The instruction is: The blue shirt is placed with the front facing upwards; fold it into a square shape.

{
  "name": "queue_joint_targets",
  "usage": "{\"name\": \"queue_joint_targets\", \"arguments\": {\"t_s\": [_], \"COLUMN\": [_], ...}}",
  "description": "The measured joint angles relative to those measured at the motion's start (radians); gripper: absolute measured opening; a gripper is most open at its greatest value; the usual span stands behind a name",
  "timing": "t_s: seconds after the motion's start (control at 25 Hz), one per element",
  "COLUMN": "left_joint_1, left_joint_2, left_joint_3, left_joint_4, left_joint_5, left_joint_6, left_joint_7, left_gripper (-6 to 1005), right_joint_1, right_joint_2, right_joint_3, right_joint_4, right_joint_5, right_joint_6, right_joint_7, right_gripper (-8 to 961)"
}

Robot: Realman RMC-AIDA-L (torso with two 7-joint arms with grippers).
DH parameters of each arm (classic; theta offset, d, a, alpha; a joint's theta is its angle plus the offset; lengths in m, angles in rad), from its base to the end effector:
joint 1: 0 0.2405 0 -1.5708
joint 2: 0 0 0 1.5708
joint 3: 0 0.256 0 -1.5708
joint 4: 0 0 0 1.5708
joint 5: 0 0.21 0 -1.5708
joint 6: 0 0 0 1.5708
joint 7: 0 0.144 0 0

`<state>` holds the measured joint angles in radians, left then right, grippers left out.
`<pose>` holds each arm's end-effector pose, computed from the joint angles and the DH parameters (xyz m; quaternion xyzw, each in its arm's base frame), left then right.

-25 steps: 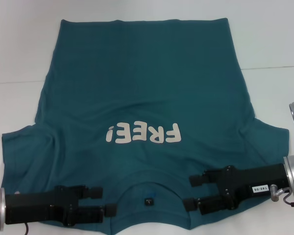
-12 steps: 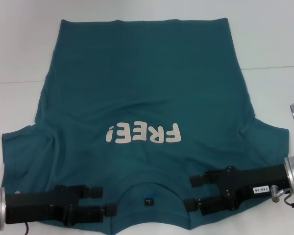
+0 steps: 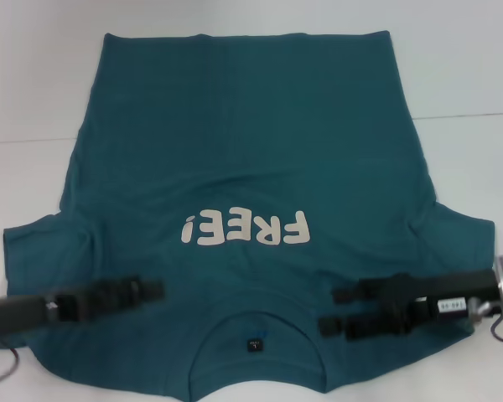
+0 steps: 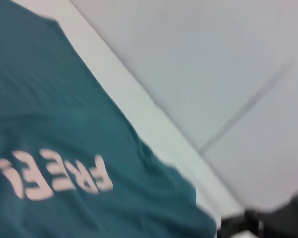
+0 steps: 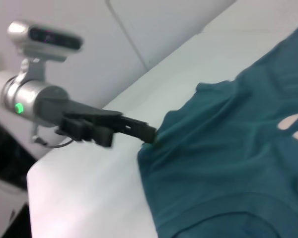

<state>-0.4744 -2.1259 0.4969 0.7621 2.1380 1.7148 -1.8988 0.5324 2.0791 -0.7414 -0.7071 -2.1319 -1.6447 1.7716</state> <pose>-0.2766 0.3012 0.0131 -0.8408 -0.4607 -0.2787 0.0564 0.2618 0.3143 -0.0077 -0.9119 0.3648 0.1864 0.0234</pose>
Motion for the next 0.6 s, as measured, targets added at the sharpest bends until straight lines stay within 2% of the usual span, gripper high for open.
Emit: {"name": "queue_joint_targets", "arguments": {"t_s": [0.16,0.24,0.36,0.6], "left_joint_1": [-0.009,-0.012,-0.012,-0.006], "left_joint_2": [0.024,0.029,0.031,0.037], "left_joint_3": [-0.071,-0.092,-0.14,-0.204], "left_joint_4": [0.008,0.011,0.012,-0.009], "left_joint_5": [-0.008,-0.008,-0.02,-0.023], "left_joint_6": [0.011,0.004,-0.012,-0.159], "left_joint_7": [-0.231,-0.312,-0.377,-0.453], "left_gripper": [841,842,842,840], "right_joint_1": [0.011,0.016,0.025,0.038], "right_joint_2": [-0.013,-0.02,-0.031,-0.05], "right_joint_3": [0.034,0.044,0.048,0.101], "right_joint_4": [-0.006,-0.007,-0.007,-0.007], "right_joint_5": [0.007,0.022,0.038,0.041], "right_joint_6": [-0.004,-0.01,-0.006,0.022], "right_joint_7": [0.107,0.143,0.21,0.332], "right_gripper": [915,915,915,915]}}
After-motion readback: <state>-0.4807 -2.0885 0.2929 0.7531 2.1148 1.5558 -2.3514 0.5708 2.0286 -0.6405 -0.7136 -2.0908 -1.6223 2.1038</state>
